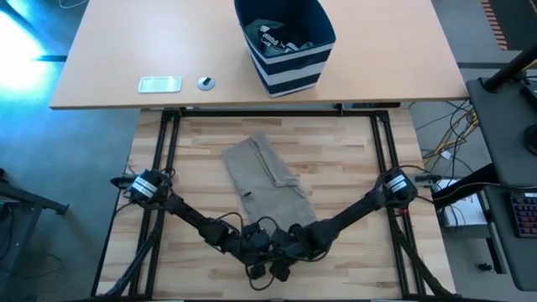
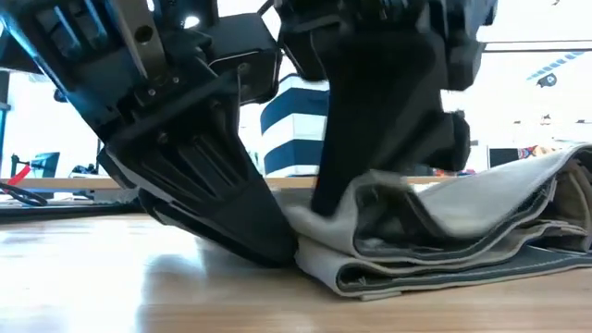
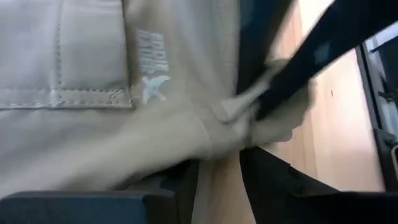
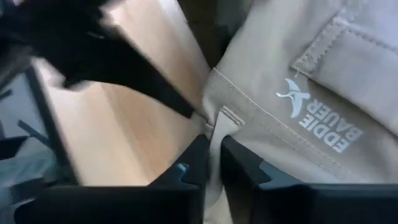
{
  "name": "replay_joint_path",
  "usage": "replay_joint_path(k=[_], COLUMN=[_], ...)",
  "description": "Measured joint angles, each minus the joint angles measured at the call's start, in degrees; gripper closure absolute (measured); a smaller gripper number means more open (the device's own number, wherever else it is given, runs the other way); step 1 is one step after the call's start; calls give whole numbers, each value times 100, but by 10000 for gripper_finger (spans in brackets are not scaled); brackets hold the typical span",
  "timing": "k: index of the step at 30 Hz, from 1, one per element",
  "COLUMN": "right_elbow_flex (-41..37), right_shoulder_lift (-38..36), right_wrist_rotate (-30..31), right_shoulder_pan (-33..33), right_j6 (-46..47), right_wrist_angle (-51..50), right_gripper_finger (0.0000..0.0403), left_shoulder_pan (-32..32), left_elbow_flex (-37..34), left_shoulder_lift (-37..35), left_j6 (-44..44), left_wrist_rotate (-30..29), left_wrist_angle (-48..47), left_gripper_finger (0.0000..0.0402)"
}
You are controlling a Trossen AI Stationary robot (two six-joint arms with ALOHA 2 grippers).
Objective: Fold Laundry from Bin
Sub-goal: Fold the brown shorts
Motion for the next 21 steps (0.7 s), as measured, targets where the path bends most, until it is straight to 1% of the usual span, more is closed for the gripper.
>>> replay_joint_path(k=[2,5,7,8,9,10,11,12,13,17,18,19,21], right_elbow_flex=[-77,-191,-267,-298,-308,-310,-304,-282,-275,-269,-260,-262,-268], right_shoulder_lift=[21,51,51,51,51,51,51,53,59,45,11,-31,-186], right_wrist_rotate=[20,33,49,96,160,185,184,190,196,188,184,173,106], right_shoulder_pan=[0,1,13,13,15,17,17,15,15,22,41,54,112], right_j6=[-25,-27,-73,-125,-180,-261,-363,-478,-581,-905,-931,-928,-956], right_wrist_angle=[-1,63,102,129,121,117,121,111,128,120,-128,-418,-897], right_gripper_finger=[333,285,257,244,233,222,213,205,198,175,171,166,156], left_shoulder_pan=[0,-59,-185,-270,-355,-416,-424,-377,-272,127,170,189,190], left_elbow_flex=[0,-20,-37,-35,-35,-41,-51,-73,-99,-92,-75,-28,74], left_shoulder_lift=[-125,-524,-895,-1090,-1256,-1362,-1408,-1401,-1317,-645,-465,-313,-60], left_j6=[-206,-436,-487,-512,-536,-540,-545,-545,-547,-493,-430,-434,-501], left_wrist_rotate=[148,466,431,187,-187,-661,-1005,-1212,-1290,-1317,-1294,-1237,-1092], left_wrist_angle=[-204,-982,-1520,-1639,-1699,-1647,-1529,-1389,-1232,-255,27,116,23], left_gripper_finger=[274,245,228,222,217,214,213,213,214,225,229,234,242])
